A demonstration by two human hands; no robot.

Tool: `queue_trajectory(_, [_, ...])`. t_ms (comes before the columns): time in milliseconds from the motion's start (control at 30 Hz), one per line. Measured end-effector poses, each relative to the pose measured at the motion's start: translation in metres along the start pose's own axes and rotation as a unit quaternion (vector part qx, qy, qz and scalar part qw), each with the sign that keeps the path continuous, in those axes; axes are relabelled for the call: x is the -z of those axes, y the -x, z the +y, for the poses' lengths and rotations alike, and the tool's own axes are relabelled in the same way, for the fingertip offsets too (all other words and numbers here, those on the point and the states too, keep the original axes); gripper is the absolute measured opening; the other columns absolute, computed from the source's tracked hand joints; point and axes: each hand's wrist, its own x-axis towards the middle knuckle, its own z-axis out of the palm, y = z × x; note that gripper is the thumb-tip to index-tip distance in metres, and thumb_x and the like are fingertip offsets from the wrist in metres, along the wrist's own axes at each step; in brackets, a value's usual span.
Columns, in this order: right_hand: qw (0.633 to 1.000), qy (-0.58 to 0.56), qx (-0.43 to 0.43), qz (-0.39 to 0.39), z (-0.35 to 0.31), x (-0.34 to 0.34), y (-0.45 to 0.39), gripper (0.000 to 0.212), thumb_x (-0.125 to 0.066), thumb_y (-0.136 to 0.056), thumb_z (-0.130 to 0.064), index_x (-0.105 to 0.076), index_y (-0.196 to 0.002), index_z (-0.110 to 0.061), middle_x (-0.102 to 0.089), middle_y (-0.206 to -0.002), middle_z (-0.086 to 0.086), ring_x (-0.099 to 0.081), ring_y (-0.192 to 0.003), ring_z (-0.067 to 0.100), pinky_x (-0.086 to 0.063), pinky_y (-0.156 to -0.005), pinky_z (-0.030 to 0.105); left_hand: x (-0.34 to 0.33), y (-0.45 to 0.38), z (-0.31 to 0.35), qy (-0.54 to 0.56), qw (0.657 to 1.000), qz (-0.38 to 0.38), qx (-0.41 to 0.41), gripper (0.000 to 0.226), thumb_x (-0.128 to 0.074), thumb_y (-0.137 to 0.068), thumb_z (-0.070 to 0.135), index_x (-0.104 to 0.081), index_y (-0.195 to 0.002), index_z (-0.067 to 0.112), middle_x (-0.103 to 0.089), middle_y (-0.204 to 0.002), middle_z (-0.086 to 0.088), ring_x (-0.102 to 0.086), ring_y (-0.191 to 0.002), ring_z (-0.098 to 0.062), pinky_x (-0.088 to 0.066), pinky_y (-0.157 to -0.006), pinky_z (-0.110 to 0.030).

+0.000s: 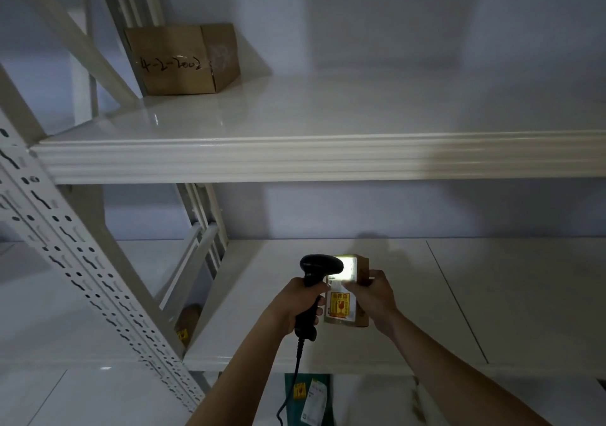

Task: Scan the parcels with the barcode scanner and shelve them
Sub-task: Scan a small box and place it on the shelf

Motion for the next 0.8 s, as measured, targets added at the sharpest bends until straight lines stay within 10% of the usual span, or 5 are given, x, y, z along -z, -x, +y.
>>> queue_trajectory(433, [1.000, -0.008, -0.019, 0.003, -0.003, 0.007, 0.000, 0.049, -0.078, -0.082, -0.022, -0.048, -0.119, -0.014, -0.063, -0.102, 0.000, -0.062, -0.080, 0.009, -0.046, -0.060, 0.020, 0.004, -0.013, -0.005, 0.002, 1.000, 0.018, -0.001, 0.009, -0.059, -0.091, 0.011, -0.060, -0.100, 0.008, -0.052, -0.066, -0.005, -0.047, -0.053, -0.016, -0.044, -0.052, -0.028])
queue_trajectory(633, [0.999, -0.015, -0.031, 0.014, 0.001, 0.016, 0.002, 0.045, -0.080, -0.081, -0.023, -0.050, -0.114, -0.017, -0.066, -0.099, -0.002, -0.062, -0.075, 0.004, -0.046, -0.058, 0.021, 0.025, -0.045, -0.039, 0.048, 0.994, 0.101, 0.011, 0.016, -0.056, -0.088, -0.008, -0.054, -0.104, -0.007, -0.053, -0.076, -0.016, -0.055, -0.061, -0.025, -0.049, -0.058, -0.034])
queue_trajectory(800, [0.999, -0.022, -0.042, 0.012, 0.010, 0.028, 0.002, 0.047, -0.080, -0.081, -0.021, -0.051, -0.117, -0.014, -0.063, -0.090, -0.006, -0.063, -0.077, 0.008, -0.048, -0.060, 0.024, 0.041, -0.075, -0.073, -0.080, 0.972, 0.222, 0.019, 0.022, -0.074, -0.082, 0.014, -0.067, -0.092, -0.005, -0.069, -0.088, -0.019, -0.067, -0.085, -0.033, -0.055, -0.080, -0.043])
